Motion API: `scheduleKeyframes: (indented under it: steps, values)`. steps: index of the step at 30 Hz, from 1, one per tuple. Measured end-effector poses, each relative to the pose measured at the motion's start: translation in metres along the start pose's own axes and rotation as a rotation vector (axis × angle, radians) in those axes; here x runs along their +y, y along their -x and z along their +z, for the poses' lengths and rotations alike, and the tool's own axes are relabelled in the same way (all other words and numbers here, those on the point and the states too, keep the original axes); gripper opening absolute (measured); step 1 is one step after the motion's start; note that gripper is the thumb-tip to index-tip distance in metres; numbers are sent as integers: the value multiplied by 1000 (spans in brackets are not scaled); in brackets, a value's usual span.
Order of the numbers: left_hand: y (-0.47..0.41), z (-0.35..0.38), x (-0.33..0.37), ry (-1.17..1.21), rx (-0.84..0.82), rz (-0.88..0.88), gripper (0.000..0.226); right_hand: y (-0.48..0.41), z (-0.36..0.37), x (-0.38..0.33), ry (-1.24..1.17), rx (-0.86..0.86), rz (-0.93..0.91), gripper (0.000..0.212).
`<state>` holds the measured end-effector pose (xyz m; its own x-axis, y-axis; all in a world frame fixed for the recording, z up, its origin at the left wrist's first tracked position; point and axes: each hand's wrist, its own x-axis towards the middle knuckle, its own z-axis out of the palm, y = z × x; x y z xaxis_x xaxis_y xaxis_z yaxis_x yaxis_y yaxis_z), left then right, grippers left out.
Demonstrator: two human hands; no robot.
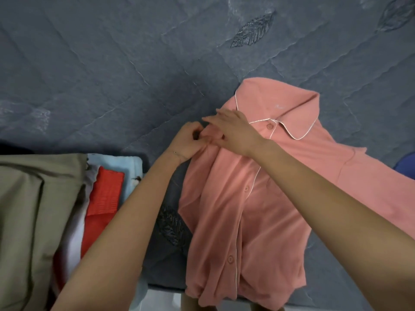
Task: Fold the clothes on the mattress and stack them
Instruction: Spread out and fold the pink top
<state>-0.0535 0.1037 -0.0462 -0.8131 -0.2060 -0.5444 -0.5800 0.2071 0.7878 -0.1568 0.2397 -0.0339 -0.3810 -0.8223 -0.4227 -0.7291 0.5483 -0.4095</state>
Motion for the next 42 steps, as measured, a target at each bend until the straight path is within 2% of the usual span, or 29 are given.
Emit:
scheduleKeyframes:
  steps: [4,6,10,13,15,18,21,24,28,30,32,35,38,40,42]
  values:
    - [6,-6,2,78,-48,-27,23,-6,-10,5,-40,74,-23,31]
    - [9,-11,4,68,-118,-56,21,-6,-15,8,-101,73,5,22]
    - [20,-16,9,57,-365,-255,20,-5,-21,16,-139,8,10,20]
    - [26,-18,12,165,-523,-421,16,-5,-26,21,-158,-29,14,19]
    - [29,-24,11,131,-556,-408,10,-5,-29,25,-162,-47,29,17]
    - [32,-35,10,59,-525,-247,9,-3,-32,28,-113,-100,49,20]
    - [36,-36,11,105,-496,-232,14,-1,-33,10,-80,-155,-30,33]
    - [37,-35,10,20,-415,-168,14,0,-36,-18,-166,-266,-79,51]
    - [37,-41,9,-24,-257,-90,19,1,-42,-32,-316,-279,-13,15]
    - [37,-44,8,-24,-290,-121,20,2,-47,-31,-400,-247,9,17]
    - [40,-42,6,-68,-413,-158,21,3,-52,-26,-452,-241,33,14]
    - [48,-30,1,-115,-535,-223,8,7,-54,-15,-493,-270,82,6]
    - [53,-28,-2,-208,-449,-125,19,13,-46,-11,-420,-278,107,6]
    - [54,-30,-1,-183,-418,-54,25,14,-41,-15,-389,-268,116,5]
    - [56,-30,2,-118,-400,-6,24,15,-40,-26,-326,-267,87,18]
